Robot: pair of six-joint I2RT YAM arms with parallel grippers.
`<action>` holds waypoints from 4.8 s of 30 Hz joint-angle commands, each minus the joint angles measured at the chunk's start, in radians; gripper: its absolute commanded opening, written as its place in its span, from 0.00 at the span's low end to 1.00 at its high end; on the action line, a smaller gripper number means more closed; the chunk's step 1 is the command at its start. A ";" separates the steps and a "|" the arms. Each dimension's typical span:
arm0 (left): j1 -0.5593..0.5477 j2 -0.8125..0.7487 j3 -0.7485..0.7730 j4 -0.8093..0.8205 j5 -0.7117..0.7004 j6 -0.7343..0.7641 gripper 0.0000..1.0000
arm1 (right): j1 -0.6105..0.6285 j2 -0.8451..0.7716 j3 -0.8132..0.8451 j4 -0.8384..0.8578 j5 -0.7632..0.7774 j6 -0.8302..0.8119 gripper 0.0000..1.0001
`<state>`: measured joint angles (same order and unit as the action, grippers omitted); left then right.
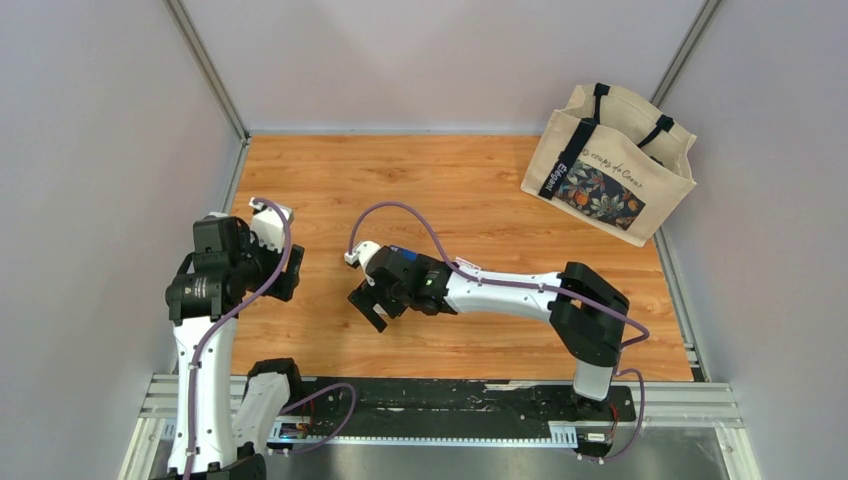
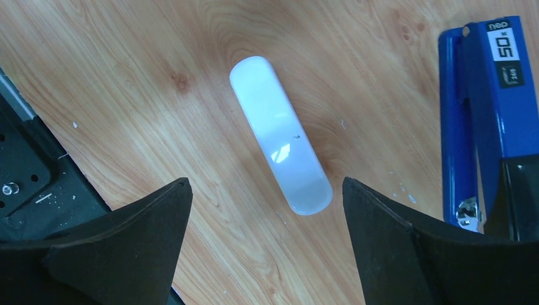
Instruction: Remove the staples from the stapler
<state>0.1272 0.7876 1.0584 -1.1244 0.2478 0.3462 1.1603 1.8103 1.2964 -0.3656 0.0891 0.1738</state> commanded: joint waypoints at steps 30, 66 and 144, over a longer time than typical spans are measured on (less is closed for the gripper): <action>0.015 -0.041 -0.072 0.063 0.047 0.105 0.87 | -0.016 0.141 0.063 0.093 -0.066 -0.117 0.22; -0.284 0.070 -0.284 0.314 0.409 0.114 0.88 | -0.011 -0.238 -0.371 0.827 0.130 0.724 0.02; -0.301 -0.080 -0.426 0.503 0.133 0.250 0.00 | -0.047 -0.325 -0.424 0.716 -0.138 0.620 0.01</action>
<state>-0.1799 0.7361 0.6426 -0.6613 0.4343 0.4957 1.1370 1.5276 0.8078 0.4423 0.0456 0.8898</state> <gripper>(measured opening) 0.203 0.345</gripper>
